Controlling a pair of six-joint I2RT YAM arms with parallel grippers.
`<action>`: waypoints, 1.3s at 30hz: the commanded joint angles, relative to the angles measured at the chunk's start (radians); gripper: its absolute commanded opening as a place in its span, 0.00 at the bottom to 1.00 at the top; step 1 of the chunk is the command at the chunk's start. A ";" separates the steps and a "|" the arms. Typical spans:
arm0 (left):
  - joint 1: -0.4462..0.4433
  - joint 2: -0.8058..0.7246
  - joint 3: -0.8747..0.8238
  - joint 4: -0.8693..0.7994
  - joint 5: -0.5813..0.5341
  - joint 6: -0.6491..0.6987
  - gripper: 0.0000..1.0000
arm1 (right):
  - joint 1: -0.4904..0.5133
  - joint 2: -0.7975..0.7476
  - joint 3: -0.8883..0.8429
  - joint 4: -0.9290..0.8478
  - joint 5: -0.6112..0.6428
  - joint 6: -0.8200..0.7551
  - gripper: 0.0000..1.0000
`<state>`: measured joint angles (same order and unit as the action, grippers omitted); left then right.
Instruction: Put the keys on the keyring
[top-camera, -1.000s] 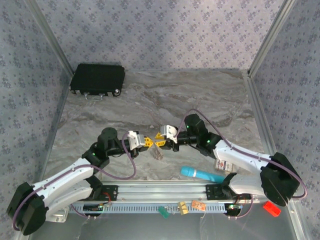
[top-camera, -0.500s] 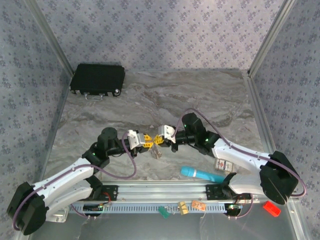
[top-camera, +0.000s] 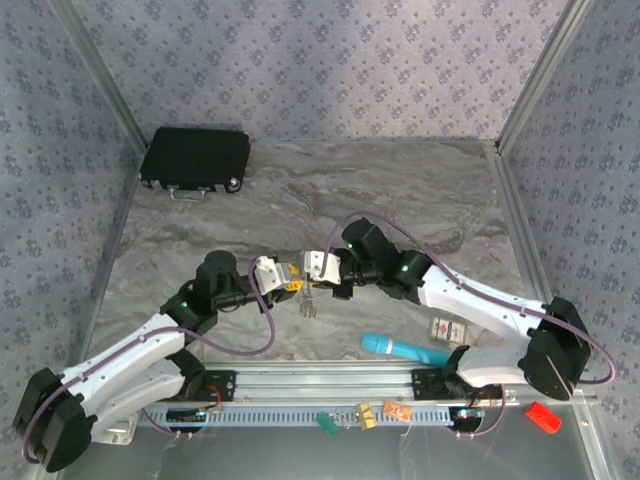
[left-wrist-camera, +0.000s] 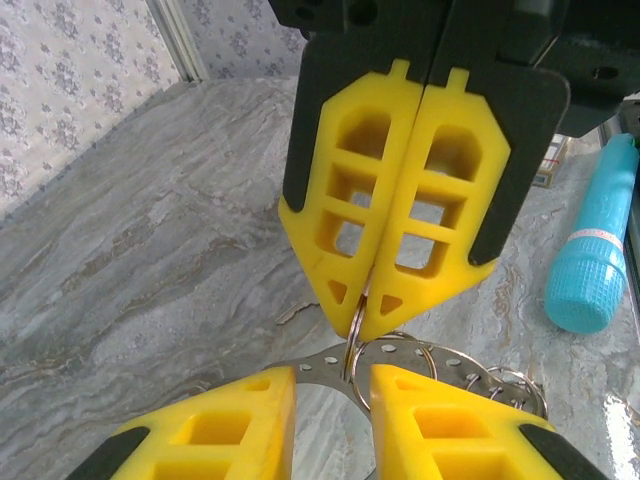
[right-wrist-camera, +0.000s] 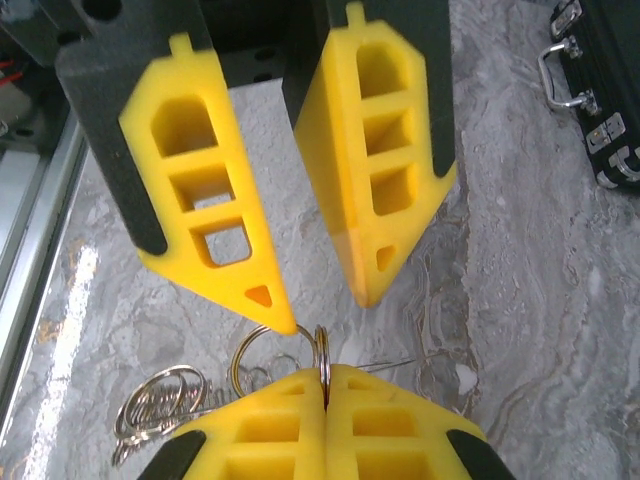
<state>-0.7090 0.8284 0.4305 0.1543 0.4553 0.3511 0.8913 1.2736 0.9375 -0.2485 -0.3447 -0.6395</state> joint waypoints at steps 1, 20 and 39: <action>-0.005 -0.009 0.027 -0.022 0.012 0.026 0.25 | 0.009 0.012 0.032 -0.113 0.053 -0.032 0.00; -0.004 0.051 0.035 0.012 0.100 0.010 0.09 | 0.052 0.019 0.031 -0.024 -0.012 -0.012 0.00; -0.006 0.001 -0.064 0.195 0.111 -0.117 0.00 | -0.148 -0.090 -0.246 0.354 -0.275 0.180 0.28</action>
<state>-0.7136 0.8562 0.3737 0.2745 0.5419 0.2665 0.7330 1.1633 0.6868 0.0551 -0.5751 -0.4789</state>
